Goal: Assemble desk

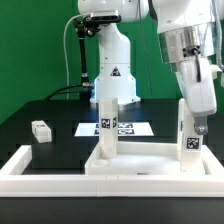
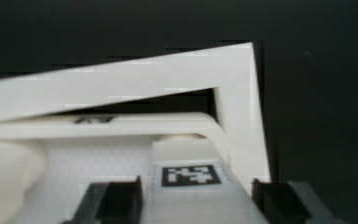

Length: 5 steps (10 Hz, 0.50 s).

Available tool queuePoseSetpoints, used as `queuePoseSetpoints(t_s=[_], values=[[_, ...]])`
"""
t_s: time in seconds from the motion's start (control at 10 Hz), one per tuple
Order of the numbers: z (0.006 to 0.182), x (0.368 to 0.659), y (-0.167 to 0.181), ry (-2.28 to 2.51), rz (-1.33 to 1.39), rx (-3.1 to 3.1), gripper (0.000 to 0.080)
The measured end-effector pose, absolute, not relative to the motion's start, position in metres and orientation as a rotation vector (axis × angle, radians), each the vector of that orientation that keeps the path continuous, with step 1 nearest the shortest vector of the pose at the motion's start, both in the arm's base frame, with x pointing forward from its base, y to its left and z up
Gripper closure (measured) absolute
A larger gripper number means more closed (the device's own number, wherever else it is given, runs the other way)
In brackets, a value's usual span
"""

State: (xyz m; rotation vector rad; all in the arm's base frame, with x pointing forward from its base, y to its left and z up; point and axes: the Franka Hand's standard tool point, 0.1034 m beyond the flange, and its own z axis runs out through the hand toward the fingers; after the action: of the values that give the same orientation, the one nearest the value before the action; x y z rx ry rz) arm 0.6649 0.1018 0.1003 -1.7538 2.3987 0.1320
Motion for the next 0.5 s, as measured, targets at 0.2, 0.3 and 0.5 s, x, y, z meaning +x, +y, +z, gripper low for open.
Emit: queuePoseSetpoints(t_s=[0.2, 0.3, 0.5], values=[[0.1, 0.665, 0.102, 2.391, 0.129, -1.762, 0.0503], [0.101, 0.665, 0.104, 2.305, 0.104, -1.869, 0.0426], [0.105, 0.66, 0.114, 1.983, -0.044, -2.164, 0.0289]])
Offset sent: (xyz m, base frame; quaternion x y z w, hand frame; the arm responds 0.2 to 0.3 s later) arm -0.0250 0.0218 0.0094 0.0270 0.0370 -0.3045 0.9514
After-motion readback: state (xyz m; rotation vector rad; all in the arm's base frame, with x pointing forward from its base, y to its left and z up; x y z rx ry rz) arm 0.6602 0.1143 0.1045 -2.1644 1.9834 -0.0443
